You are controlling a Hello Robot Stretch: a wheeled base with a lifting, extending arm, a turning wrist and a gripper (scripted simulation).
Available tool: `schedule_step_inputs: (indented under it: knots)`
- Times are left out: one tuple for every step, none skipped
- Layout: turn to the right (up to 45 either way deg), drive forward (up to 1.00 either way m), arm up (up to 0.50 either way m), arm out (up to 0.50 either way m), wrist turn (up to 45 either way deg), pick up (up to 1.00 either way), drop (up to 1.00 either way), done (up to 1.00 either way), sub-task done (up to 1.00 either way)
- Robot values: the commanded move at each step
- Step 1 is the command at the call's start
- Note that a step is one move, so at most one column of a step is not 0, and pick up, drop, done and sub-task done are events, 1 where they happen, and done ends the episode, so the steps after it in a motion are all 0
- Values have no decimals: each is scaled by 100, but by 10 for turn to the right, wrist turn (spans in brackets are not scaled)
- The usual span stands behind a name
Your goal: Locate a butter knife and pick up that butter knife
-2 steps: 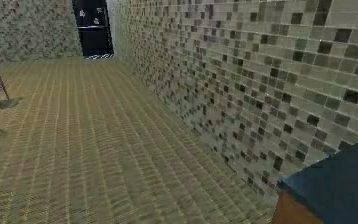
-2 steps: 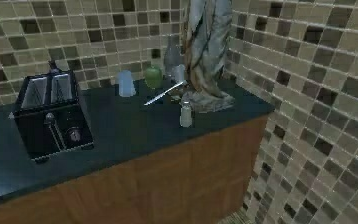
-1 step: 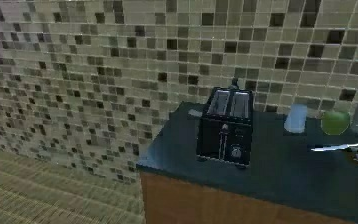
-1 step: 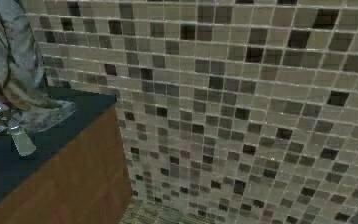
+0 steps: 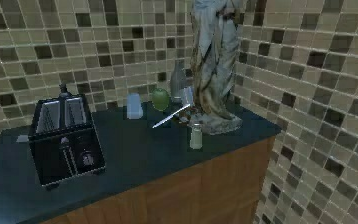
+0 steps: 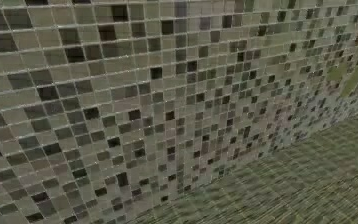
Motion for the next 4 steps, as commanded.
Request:
schedule_step_inputs:
  knots:
    - [300, 0, 0, 0, 0, 0, 0, 0, 0]
    - [0, 55, 0, 0, 0, 0, 0, 0, 0]
    - [-450, 0, 0, 0, 0, 0, 0, 0, 0]
    - [-450, 0, 0, 0, 0, 0, 0, 0, 0]
